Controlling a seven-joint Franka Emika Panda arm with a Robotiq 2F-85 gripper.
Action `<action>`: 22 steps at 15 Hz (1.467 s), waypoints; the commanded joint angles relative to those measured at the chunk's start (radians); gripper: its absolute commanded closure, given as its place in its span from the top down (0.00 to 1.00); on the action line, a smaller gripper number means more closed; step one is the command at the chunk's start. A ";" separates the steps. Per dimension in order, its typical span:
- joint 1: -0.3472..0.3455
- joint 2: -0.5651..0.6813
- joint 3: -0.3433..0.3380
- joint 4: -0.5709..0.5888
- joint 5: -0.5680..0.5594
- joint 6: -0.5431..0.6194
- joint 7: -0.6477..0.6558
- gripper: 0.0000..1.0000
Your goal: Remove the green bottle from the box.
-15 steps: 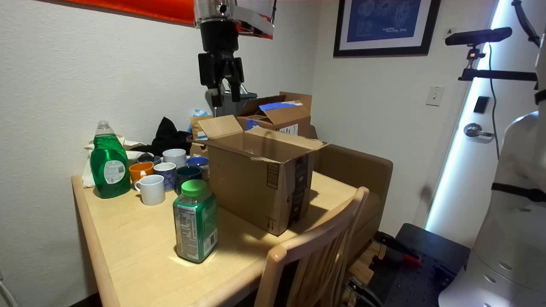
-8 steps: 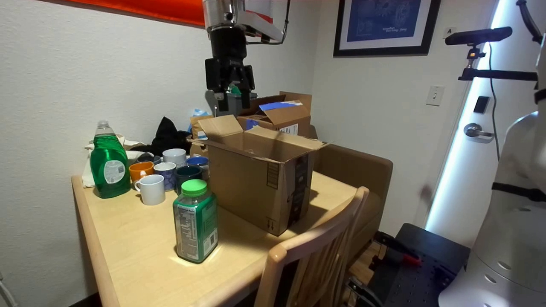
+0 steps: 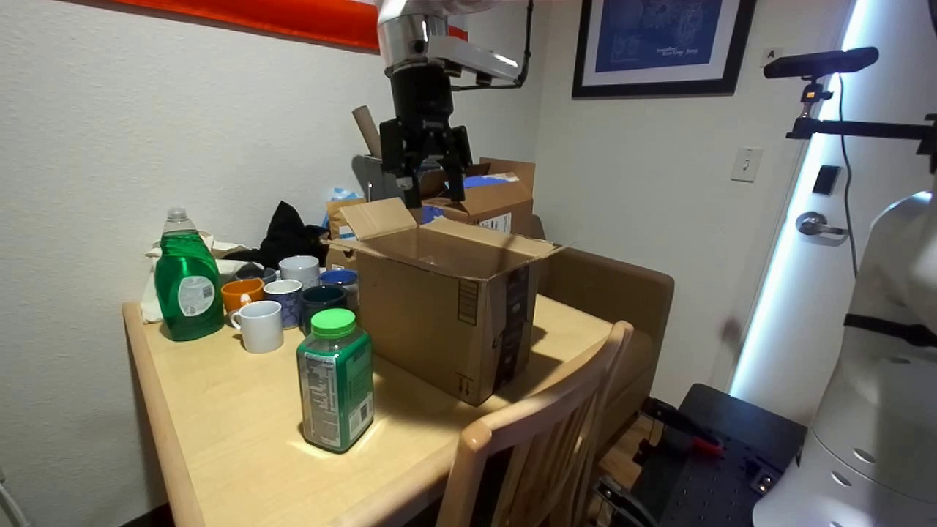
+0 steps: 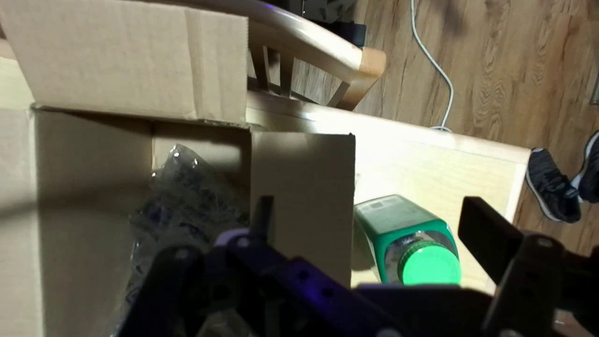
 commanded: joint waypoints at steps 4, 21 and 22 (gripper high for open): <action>-0.012 -0.073 -0.006 -0.161 0.046 0.013 0.021 1.00; -0.025 -0.098 -0.013 -0.206 0.037 0.089 0.065 1.00; -0.029 -0.102 -0.015 -0.213 0.036 0.096 0.074 1.00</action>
